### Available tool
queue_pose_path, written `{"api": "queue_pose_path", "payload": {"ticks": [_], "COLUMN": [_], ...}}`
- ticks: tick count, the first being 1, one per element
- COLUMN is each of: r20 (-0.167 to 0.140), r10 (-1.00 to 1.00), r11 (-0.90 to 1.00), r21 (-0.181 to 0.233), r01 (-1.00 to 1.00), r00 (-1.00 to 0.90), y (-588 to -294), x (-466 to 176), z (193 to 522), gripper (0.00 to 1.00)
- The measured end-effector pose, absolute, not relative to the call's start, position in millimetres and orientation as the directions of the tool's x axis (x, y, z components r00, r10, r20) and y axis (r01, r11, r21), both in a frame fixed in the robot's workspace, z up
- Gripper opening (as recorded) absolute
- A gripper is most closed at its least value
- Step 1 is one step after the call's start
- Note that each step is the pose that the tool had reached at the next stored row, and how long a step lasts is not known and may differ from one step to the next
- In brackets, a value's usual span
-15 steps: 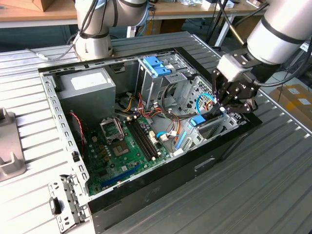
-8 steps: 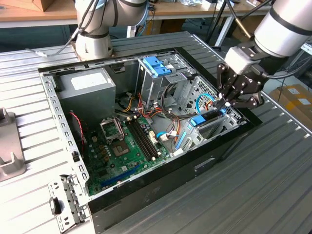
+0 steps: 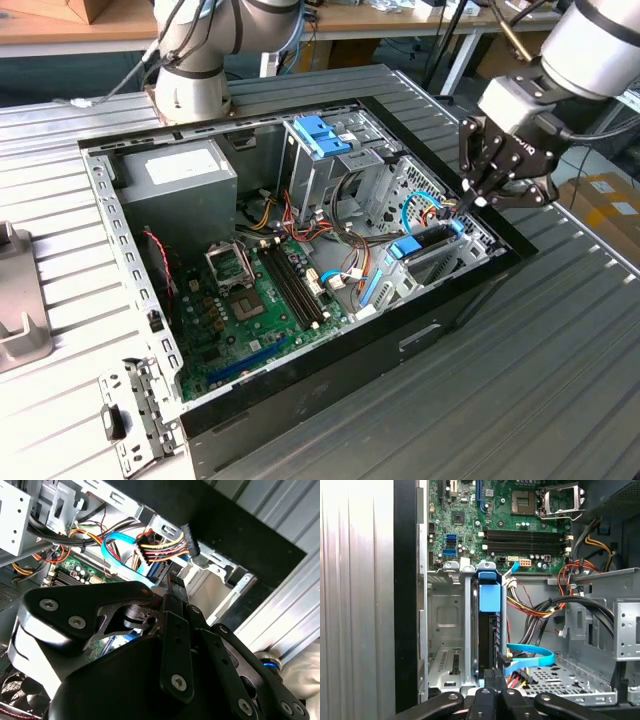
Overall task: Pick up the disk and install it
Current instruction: 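Insert the disk into the insertion slot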
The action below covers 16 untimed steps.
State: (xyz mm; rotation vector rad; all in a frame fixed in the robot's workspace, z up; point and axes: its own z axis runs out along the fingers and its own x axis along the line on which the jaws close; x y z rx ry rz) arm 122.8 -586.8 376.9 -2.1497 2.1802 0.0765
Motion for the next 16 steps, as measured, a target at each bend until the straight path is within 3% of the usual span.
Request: {"api": "queue_pose_path", "payload": {"ticks": [6, 16], "r20": [-0.092, -0.092], "r10": [-0.996, -0.996], "r11": [0.015, 0.015], "r21": [-0.001, 0.001], "r01": [-1.000, -1.000], "r00": [-0.015, -0.015], "y": [-587, -587], "x": [158, 161], "z": [382, 382], "gripper": [0.10, 0.10]}}
